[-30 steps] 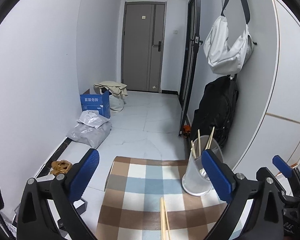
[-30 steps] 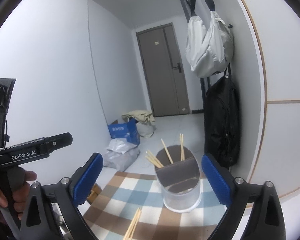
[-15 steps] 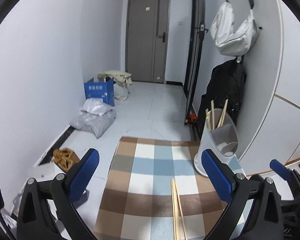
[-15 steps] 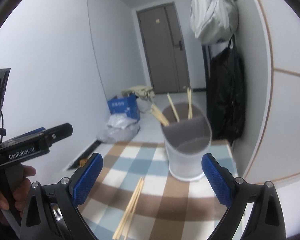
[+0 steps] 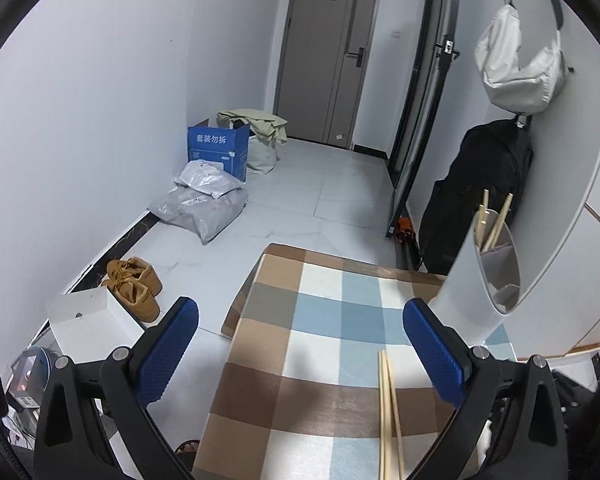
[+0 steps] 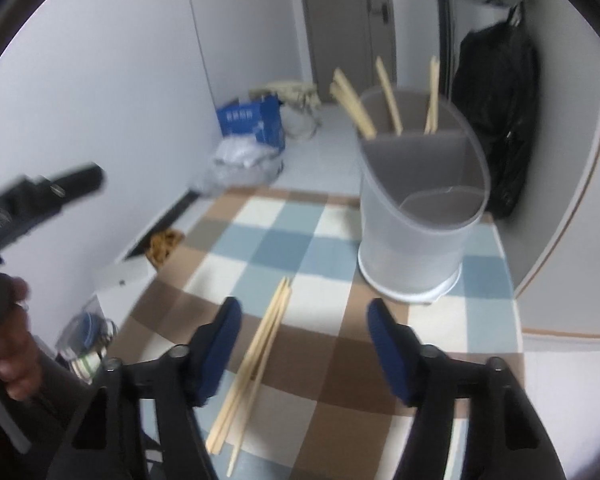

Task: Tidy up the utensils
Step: 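Lower both open grippers toward the remaining chopsticks on the mat, then pinch one chopstick with the right gripper and lift it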

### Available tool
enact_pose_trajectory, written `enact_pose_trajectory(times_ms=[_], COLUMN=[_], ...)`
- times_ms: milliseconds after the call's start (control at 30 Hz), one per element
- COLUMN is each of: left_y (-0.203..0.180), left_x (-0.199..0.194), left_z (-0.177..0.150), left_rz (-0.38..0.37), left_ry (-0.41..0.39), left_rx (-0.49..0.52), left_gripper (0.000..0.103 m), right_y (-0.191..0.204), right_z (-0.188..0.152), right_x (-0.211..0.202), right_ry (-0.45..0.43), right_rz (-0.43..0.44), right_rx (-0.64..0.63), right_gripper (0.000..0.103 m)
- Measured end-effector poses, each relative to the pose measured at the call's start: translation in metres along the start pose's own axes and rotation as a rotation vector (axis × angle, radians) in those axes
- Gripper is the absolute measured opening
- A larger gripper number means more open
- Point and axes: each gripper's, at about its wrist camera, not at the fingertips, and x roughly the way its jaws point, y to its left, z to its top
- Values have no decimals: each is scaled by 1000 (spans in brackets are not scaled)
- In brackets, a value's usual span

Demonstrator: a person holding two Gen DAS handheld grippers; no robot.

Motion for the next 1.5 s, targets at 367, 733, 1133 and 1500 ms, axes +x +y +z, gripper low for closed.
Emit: enact_pose_trajectory(times_ms=[367, 733, 1133, 1500], left_y=[31, 50, 58, 54], left_x=[15, 18, 22, 33], left_z=[2, 4, 3, -4], left_rz=[-1, -8, -9, 11], left_ry=[73, 102, 134, 184], left_rx=[-98, -146, -175, -136], left_gripper=[100, 100, 100, 100], right_y=[14, 26, 33, 22], right_z=[5, 12, 22, 32], right_x=[90, 118, 132, 80], right_ry=[255, 321, 323, 177], right_rz=[5, -56, -87, -39], right_rx=[-63, -94, -94, -17], right_gripper=[22, 21, 9, 5])
